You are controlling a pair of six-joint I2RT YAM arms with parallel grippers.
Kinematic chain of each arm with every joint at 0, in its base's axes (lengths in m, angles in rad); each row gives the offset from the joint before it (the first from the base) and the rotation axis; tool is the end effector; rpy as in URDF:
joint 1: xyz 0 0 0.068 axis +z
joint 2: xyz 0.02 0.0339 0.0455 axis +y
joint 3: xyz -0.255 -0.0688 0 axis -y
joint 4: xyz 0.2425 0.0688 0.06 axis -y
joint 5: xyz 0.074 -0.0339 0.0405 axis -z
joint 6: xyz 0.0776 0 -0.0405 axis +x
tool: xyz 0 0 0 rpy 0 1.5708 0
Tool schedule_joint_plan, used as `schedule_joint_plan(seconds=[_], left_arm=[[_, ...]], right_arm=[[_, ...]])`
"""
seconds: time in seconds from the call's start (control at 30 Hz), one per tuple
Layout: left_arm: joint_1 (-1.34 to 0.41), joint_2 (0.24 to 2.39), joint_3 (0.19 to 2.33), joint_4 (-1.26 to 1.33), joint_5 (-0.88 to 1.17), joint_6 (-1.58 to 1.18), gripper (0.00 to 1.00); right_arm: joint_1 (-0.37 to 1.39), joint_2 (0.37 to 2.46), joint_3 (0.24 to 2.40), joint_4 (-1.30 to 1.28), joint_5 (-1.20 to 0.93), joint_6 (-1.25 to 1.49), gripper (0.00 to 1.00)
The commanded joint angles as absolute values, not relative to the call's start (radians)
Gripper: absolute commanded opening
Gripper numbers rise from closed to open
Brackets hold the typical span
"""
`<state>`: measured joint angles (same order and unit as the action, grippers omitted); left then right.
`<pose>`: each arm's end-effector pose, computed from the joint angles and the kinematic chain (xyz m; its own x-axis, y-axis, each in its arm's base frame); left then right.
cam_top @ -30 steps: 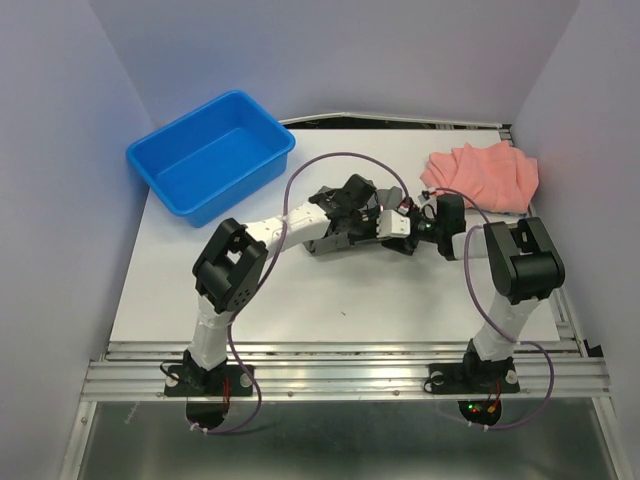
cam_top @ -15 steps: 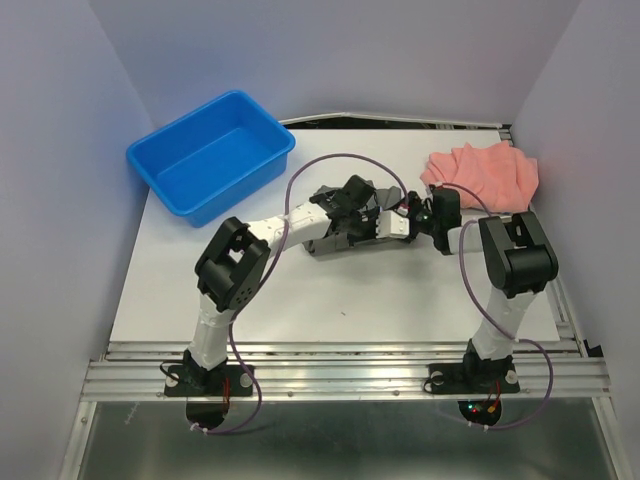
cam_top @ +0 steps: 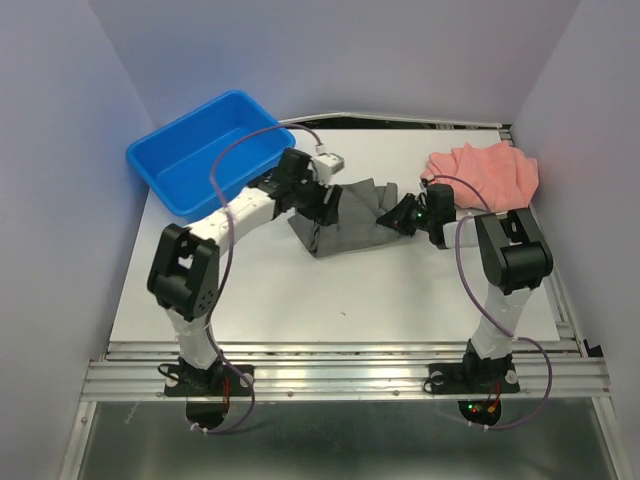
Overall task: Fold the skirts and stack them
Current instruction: Neatly place the folded skirt to the corner
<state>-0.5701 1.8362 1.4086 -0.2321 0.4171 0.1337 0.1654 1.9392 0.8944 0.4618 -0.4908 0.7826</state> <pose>0.3593 -0.2677 0.2248 -0.4096 0.4074 -0.8162 0.8249 0.5475 -0.1407 0.3928 0.1027 0.0934 -0.7611 0.5034 -0.4090 0.0047 0.6348 0.7726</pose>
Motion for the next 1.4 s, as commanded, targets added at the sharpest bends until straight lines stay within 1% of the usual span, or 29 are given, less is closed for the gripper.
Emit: schedule_joint_plan(seconds=[0.0, 0.13, 0.2, 0.23, 0.27, 0.3, 0.47, 0.57, 0.77, 0.93, 1.13, 1.37], left_arm=[[-0.514, 1.658, 1.298, -0.288, 0.306, -0.233, 0.78], [-0.462, 1.597, 1.119, -0.299, 0.35, -0.345, 0.79], [-0.459, 1.594, 1.086, -0.285, 0.359, -0.42, 0.82], [-0.459, 1.598, 1.074, -0.26, 0.371, -0.445, 0.87], [-0.459, 1.604, 1.068, -0.25, 0.376, -0.489, 0.97], [-0.462, 1.627, 1.071, -0.236, 0.352, -0.523, 0.98], [-0.465, 1.744, 1.141, -0.187, 0.272, -0.614, 0.98], [-0.457, 1.824, 1.189, -0.147, 0.287, -0.624, 0.98], [-0.445, 1.881, 1.207, -0.066, 0.324, -0.679, 0.98], [-0.42, 1.898, 1.161, 0.03, 0.402, -0.716, 0.98], [-0.371, 1.875, 1.089, 0.058, 0.399, -0.75, 0.98], [-0.359, 1.867, 1.063, 0.058, 0.376, -0.764, 0.98]], right_arm=[[0.175, 1.904, 0.959, 0.411, -0.486, 0.654, 0.01], [0.175, 1.882, 0.979, 0.338, -0.485, 0.574, 0.01], [0.175, 1.879, 0.992, 0.305, -0.473, 0.549, 0.01], [0.175, 1.879, 0.999, 0.293, -0.472, 0.545, 0.01], [0.175, 1.878, 1.003, 0.282, -0.469, 0.534, 0.01], [0.175, 1.873, 1.008, 0.272, -0.465, 0.526, 0.01], [0.175, 1.868, 1.041, 0.21, -0.509, 0.47, 0.01], [0.175, 1.871, 1.064, 0.175, -0.531, 0.413, 0.01], [0.184, 1.864, 1.083, 0.141, -0.517, 0.359, 0.01], [0.184, 1.868, 1.089, 0.121, -0.514, 0.341, 0.01], [0.184, 1.864, 1.083, 0.103, -0.511, 0.325, 0.01], [0.184, 1.868, 1.086, 0.098, -0.52, 0.327, 0.01]])
